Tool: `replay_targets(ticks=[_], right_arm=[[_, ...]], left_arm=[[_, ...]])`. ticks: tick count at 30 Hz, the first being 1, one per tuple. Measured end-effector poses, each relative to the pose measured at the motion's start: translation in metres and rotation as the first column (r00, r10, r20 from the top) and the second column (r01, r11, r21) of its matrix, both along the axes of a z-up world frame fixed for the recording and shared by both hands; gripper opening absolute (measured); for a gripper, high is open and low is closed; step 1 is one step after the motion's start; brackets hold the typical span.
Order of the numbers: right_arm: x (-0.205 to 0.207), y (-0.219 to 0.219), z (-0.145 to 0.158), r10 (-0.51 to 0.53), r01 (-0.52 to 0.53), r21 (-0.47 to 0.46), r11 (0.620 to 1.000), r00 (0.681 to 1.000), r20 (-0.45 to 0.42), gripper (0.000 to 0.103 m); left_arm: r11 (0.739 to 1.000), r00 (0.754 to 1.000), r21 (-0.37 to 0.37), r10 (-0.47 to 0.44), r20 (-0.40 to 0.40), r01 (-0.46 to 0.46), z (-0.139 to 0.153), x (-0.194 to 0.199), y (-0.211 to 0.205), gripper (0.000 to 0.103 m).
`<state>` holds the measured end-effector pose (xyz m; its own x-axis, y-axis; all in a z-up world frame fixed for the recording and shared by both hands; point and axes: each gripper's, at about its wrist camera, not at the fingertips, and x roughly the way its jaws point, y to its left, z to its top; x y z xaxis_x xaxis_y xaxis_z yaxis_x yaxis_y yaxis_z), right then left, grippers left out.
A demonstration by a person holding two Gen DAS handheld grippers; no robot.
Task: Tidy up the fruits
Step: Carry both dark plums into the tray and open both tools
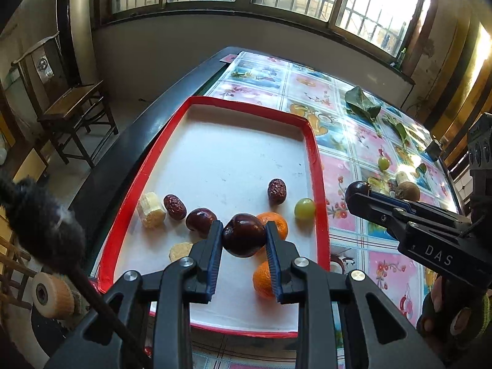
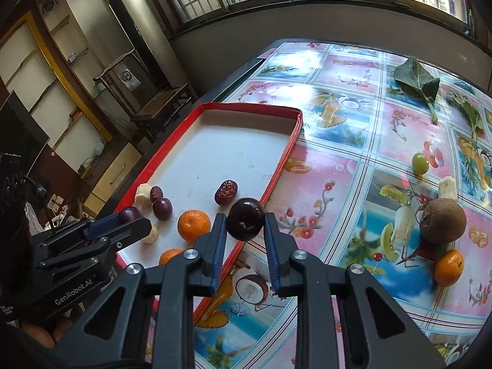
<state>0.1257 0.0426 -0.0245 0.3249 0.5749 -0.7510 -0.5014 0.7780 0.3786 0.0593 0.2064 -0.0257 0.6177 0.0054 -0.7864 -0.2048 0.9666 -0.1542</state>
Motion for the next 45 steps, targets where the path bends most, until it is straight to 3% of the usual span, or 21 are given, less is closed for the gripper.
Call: replay_targets(ticks=[11,21,29,39,45], right_arm=[[0.021,0.019,-0.008,0.02,-0.02,-0.001,1.0,1.0,-0.014,0.026],[0.061,0.069,-0.03,0.043,-0.044,-0.072,0.996,0.999,-0.013,0.027],[0.062,0.081,-0.047,0.07,-0.073,-0.094,0.993,0.997,-0.036,0.027],[0.062,0.085,-0.047,0.075,-0.077,-0.109,0.991,0.997,-0.021,0.028],[0.058,0.076,-0.036,0.061,-0.061,-0.088,0.994,0.998,-0.002,0.043]], left_arm=[[0.999,1.0,-0.026,0.029,-0.011,-0.03,-0.004,0.036,0.022,0.026],[0.993,0.988,0.009,0.121,-0.099,-0.121,-0.026,0.078,0.043,0.026],[0.994,0.979,0.024,0.107,-0.173,-0.104,-0.048,0.079,0.041,0.027],[0.992,0.979,0.044,0.123,-0.164,-0.118,-0.044,0.073,0.042,0.028],[0.992,0.98,0.041,0.121,-0.156,-0.116,-0.038,0.068,0.035,0.028]])
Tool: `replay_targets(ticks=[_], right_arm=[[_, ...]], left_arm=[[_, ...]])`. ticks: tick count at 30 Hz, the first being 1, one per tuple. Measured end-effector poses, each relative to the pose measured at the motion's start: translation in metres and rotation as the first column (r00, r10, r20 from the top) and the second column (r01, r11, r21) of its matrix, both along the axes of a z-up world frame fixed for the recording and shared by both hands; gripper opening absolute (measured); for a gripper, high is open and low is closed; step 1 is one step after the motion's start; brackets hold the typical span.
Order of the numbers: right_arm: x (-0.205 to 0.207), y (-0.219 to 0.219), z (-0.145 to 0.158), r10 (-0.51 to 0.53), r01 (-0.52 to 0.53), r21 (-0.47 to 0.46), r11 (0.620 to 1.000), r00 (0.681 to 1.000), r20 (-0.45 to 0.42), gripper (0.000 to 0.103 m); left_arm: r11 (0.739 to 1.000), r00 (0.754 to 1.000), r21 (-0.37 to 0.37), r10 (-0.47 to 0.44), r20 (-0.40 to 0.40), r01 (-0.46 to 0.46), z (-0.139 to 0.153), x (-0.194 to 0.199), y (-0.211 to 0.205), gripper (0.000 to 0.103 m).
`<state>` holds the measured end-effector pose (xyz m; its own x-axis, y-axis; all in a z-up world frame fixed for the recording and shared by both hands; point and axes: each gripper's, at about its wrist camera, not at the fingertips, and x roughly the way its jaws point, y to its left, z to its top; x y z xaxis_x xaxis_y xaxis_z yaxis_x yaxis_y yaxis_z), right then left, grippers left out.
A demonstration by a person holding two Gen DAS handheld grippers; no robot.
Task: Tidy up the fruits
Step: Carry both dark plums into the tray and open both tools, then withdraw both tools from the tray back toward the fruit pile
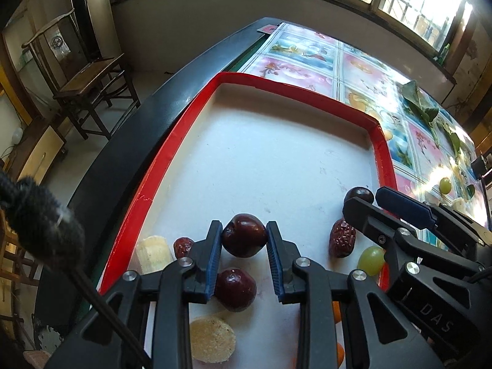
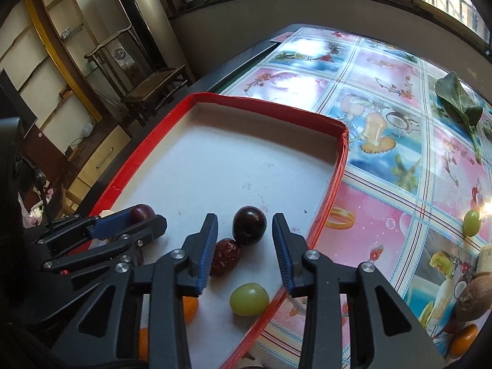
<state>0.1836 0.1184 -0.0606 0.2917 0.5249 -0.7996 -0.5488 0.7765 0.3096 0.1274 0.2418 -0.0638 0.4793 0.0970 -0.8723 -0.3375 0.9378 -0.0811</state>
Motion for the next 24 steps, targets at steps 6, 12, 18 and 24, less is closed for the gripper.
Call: replay_targets(ticks=[6,12,18,24], right_arm=[[-0.006,-0.013,0.013,-0.013,0.013,0.021,1.0,1.0,0.018,0.047],[-0.016,-0.05,0.024,-0.065,0.063,0.052,0.997,0.998,0.027,0.047],[-0.032,-0.089,0.03,-0.122,0.119,0.075,0.99,0.992,0.027,0.047],[-0.05,-0.129,0.035,-0.173,0.17,0.088,0.982,0.984,0.039,0.047]], left_arm=[[1.0,0.999,0.011,0.0,0.04,0.0,0.015,-0.011,-0.006,0.028],[1.0,0.997,0.022,-0.018,0.074,0.017,0.026,-0.019,-0.019,0.032],[0.999,0.995,0.022,-0.046,0.093,0.044,0.035,-0.024,-0.035,0.034],[0.997,0.991,0.01,-0.075,0.107,0.075,0.041,-0.029,-0.053,0.039]])
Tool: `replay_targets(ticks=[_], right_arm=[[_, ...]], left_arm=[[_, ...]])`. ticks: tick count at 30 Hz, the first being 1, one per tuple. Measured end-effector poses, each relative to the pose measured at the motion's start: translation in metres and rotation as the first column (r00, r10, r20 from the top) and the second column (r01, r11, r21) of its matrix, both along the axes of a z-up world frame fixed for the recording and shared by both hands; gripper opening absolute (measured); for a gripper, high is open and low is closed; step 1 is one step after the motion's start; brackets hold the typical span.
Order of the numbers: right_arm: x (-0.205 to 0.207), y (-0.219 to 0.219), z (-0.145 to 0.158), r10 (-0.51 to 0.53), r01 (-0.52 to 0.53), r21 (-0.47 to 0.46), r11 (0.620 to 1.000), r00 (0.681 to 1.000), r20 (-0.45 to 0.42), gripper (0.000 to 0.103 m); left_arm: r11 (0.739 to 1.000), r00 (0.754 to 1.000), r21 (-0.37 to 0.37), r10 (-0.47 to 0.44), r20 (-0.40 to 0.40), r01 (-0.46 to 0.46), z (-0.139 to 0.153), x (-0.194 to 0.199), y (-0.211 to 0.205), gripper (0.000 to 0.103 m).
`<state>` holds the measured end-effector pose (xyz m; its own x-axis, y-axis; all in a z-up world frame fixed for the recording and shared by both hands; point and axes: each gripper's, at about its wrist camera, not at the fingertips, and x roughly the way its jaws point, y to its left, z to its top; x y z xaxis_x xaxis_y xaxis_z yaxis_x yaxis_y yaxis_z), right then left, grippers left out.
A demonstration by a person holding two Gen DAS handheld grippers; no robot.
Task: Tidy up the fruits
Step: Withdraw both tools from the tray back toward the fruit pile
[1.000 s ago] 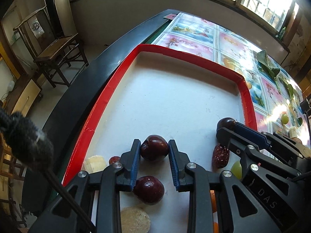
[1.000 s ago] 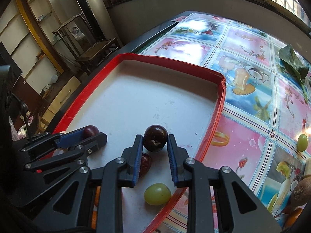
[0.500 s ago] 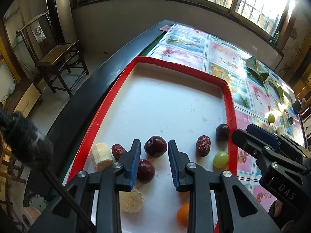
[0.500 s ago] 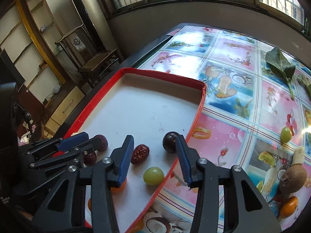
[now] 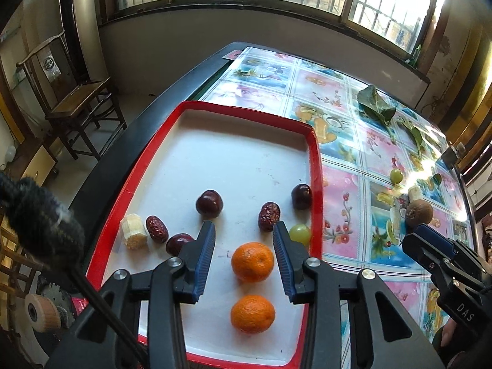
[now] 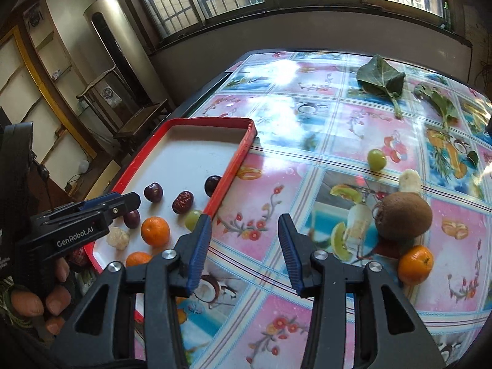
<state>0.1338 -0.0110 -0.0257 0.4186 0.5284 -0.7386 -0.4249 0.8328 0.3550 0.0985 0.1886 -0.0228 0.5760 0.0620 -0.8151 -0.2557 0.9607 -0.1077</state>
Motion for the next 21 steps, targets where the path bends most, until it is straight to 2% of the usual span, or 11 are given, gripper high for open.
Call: replay_targets(ticks=[4,6,7,8,14,17,21], right_arm=[[-0.017,-0.033,0.007,-0.052,0.053,-0.016,0.998,0.997,0.058,0.049],[-0.025,-0.053,0.016,-0.098,0.103,-0.033,0.994,0.987,0.124,0.067],[-0.029,-0.062,0.021,-0.13,0.137,-0.036,0.99,0.979,0.155,0.09],[-0.033,-0.073,0.024,-0.168,0.176,-0.032,0.984,0.97,0.175,0.103],[-0.033,-0.133,0.019,-0.333,0.34,-0.019,0.94,0.929,0.159,0.103],[-0.03,-0.15,0.007,-0.329,0.331,-0.011,0.943,0.941,0.079,0.1],[-0.036,-0.156,-0.008,-0.333,0.336,-0.054,0.94,0.941,0.068,0.097]], left_arm=[[0.999,0.999,-0.006,-0.035,0.01,0.035,0.004,-0.003,-0.017,0.042],[0.999,0.999,-0.008,-0.05,0.013,0.05,0.005,-0.003,-0.025,0.043],[0.998,0.998,-0.008,-0.058,0.014,0.058,0.005,-0.002,-0.029,0.043],[0.998,0.998,-0.01,-0.067,0.013,0.067,0.006,-0.002,-0.034,0.043],[0.99,0.99,-0.02,-0.138,0.007,0.138,0.005,0.0,-0.065,0.046],[0.985,0.985,-0.033,-0.172,-0.005,0.172,0.001,0.001,-0.08,0.046],[0.977,0.977,-0.035,-0.212,-0.019,0.211,-0.004,0.003,-0.099,0.046]])
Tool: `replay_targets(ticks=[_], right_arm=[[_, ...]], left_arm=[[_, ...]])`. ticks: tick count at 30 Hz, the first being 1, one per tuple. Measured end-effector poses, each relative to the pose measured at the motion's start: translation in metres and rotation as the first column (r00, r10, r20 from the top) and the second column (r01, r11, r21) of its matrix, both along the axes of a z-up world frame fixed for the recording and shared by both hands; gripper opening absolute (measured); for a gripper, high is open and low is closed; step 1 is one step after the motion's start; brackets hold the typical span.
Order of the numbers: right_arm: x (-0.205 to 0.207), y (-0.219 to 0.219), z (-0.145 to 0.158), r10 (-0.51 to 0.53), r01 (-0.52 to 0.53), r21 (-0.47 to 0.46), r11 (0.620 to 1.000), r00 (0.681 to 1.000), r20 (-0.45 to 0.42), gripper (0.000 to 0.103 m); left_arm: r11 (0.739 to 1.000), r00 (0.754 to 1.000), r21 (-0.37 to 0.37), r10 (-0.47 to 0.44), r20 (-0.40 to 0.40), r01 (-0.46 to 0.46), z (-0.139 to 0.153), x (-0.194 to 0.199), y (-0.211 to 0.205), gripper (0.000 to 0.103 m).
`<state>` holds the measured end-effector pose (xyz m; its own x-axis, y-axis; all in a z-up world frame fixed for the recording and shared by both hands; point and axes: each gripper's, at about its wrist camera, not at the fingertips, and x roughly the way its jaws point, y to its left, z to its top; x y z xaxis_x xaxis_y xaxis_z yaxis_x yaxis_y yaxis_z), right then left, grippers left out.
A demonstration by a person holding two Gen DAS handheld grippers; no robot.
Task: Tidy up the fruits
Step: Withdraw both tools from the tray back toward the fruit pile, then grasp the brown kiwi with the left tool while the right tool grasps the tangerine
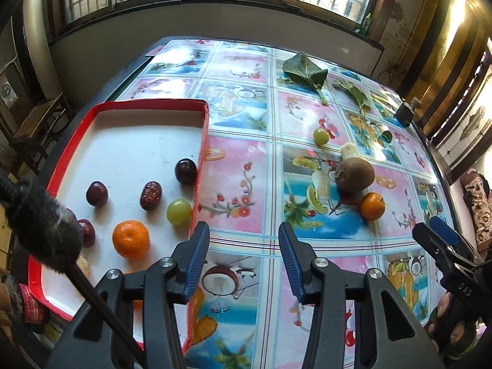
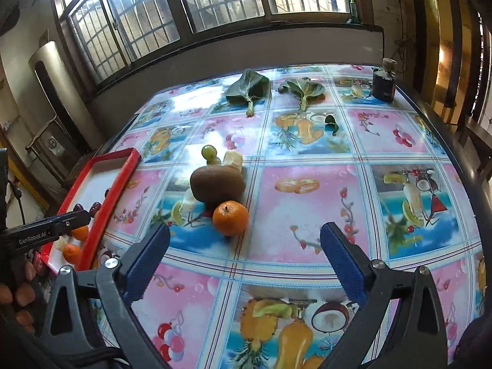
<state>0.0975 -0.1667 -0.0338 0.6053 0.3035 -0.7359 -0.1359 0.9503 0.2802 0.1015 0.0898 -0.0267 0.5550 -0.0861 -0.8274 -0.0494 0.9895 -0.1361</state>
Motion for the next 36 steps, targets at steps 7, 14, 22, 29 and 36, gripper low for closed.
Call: replay_targets(ticks=[7,14,22,29,36], right_arm=[[0.005,0.003,-0.023,0.067,-0.063,0.054,0.997,0.995,-0.068,0.077],[0.014,0.015,-0.03,0.106,-0.103,0.046,0.994,0.99,-0.088,0.077],[0.037,0.029,-0.036,0.129,-0.131,-0.011,0.991,0.987,-0.098,0.074],[0.061,0.041,-0.051,0.152,-0.162,-0.065,0.985,0.979,-0.135,0.039],[0.038,-0.002,-0.045,0.098,-0.092,0.044,0.995,0.984,-0.147,0.039]], left_arm=[[0.999,0.999,-0.015,-0.031,-0.015,0.031,-0.002,0.003,-0.014,0.047],[0.998,0.999,-0.033,-0.049,-0.024,0.048,-0.004,0.013,-0.022,0.049],[0.992,0.994,-0.065,-0.107,-0.006,0.107,0.004,0.032,-0.04,0.054],[0.982,0.985,-0.088,-0.17,0.005,0.17,0.005,0.049,-0.059,0.058],[0.955,0.957,-0.063,-0.29,-0.007,0.289,-0.013,0.075,-0.101,0.062]])
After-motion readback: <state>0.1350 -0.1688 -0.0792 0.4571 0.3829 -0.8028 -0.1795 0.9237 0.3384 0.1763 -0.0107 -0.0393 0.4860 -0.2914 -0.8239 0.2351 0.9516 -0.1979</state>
